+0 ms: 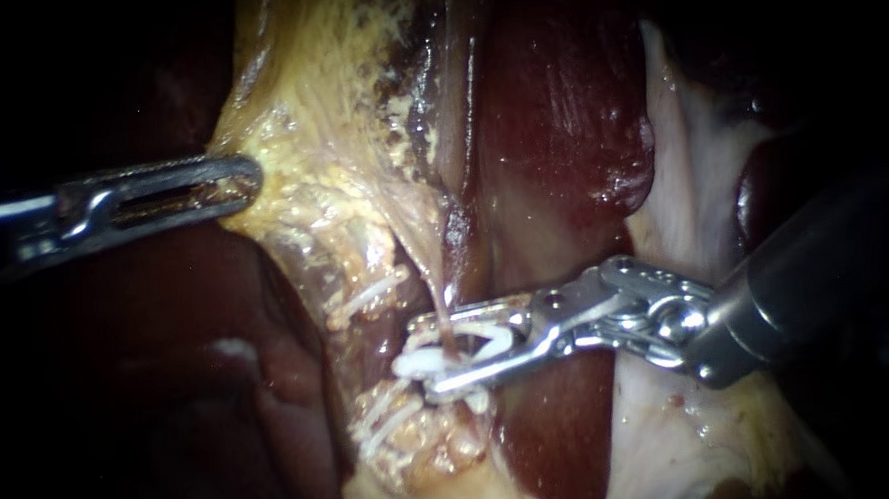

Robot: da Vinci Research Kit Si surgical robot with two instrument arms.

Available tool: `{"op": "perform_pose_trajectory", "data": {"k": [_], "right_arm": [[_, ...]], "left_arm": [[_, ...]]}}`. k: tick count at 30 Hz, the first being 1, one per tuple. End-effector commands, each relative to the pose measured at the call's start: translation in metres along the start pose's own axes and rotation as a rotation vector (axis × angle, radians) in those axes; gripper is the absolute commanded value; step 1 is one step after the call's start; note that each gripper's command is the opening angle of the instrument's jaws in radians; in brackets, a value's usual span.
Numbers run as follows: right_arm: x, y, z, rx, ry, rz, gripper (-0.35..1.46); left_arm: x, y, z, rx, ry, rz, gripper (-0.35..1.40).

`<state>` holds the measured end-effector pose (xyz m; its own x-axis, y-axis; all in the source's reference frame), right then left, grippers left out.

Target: Clipping third clip right tube

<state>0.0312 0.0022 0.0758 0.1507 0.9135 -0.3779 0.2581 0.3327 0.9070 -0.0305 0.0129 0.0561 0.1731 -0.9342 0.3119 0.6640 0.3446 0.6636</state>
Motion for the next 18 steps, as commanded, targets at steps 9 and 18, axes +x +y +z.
{"op": "perform_pose_trajectory", "data": {"k": [9, 18], "right_arm": [[0.0032, -0.0006, -0.0004, -0.04, 0.052, 0.041, 0.44], [0.0031, -0.0005, -0.0013, -0.076, 0.06, 0.076, -0.35]], "left_arm": [[0.0001, -0.0001, 0.0001, -0.003, -0.001, 0.0, -0.35], [0.0001, -0.0002, 0.0001, -0.003, -0.002, 0.0, -0.35]]}}
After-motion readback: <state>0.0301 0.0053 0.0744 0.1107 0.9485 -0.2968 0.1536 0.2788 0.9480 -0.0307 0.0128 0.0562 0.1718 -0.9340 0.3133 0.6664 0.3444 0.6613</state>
